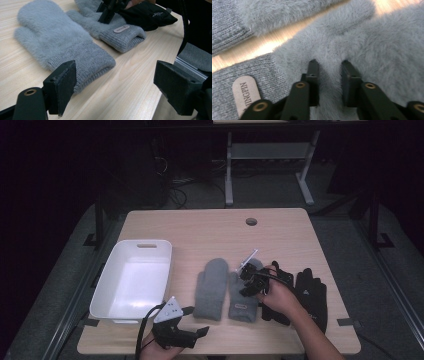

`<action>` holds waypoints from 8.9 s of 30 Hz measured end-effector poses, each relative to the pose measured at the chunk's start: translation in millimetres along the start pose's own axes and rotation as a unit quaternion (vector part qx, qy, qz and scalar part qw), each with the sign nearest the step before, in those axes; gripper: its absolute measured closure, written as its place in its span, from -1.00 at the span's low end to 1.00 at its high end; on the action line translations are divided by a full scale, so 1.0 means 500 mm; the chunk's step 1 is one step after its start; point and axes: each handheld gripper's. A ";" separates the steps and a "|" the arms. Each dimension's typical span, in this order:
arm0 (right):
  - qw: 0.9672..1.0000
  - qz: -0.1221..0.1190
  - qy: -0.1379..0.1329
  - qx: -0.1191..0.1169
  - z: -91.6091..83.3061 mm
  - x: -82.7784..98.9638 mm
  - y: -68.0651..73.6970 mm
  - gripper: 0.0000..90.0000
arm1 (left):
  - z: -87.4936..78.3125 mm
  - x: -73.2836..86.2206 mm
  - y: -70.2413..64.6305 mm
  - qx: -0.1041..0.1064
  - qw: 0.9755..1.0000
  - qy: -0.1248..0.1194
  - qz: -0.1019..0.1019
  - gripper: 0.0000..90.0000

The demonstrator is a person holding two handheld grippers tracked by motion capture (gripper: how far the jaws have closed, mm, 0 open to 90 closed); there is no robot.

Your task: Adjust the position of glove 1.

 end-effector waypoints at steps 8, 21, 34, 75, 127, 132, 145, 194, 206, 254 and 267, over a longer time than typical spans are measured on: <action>1.000 0.020 -0.015 0.000 -0.014 0.004 -0.002 0.82 | -0.003 -0.002 -0.007 0.000 1.000 -0.004 0.008 -0.59; 0.998 0.050 -0.047 -0.011 -0.066 -0.002 0.000 0.87 | -0.015 -0.010 -0.003 -0.009 0.999 -0.031 0.005 -0.59; 0.992 0.040 -0.105 -0.051 -0.138 -0.096 0.053 0.87 | -0.021 -0.012 -0.001 -0.020 0.999 -0.046 -0.004 -0.59; 0.992 0.071 -0.062 -0.087 0.021 -0.169 0.069 0.27 | -0.033 -0.016 0.010 -0.042 0.998 -0.047 -0.013 -0.55; 0.953 0.279 -0.108 -0.043 0.101 -0.094 -0.073 0.05 | -0.024 -0.013 0.003 -0.035 0.999 -0.036 -0.007 -0.55; 0.947 0.293 -0.116 -0.060 0.102 -0.090 -0.074 0.27 | -0.024 -0.013 0.004 -0.034 0.999 -0.034 -0.006 -0.55; 0.949 0.272 -0.144 -0.064 0.067 -0.097 -0.064 0.69 | -0.022 -0.013 0.012 -0.023 0.999 -0.035 -0.027 -0.53; 0.938 0.283 -0.198 -0.022 -0.032 0.105 -0.077 0.70 | 0.143 -0.036 0.112 0.013 0.958 0.126 -0.257 -0.58; 0.938 0.286 -0.197 -0.018 -0.031 0.109 -0.077 0.70 | 0.161 -0.029 0.118 0.057 0.948 0.140 -0.280 -0.22; 0.926 0.294 -0.234 -0.048 -0.109 0.072 -0.080 0.71 | 0.136 -0.083 0.090 0.070 0.967 0.117 -0.213 -0.03; 0.925 0.287 -0.242 -0.059 -0.152 0.020 -0.086 0.71 | 0.110 -0.134 0.098 0.071 0.973 0.097 -0.197 -0.03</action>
Point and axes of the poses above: each handheld gripper's, and its own axes: z roughly forward along the jaws, x roughly out of its underside, y roughly to its left, and after that the axes turned 14 degrees about -y, right-handed
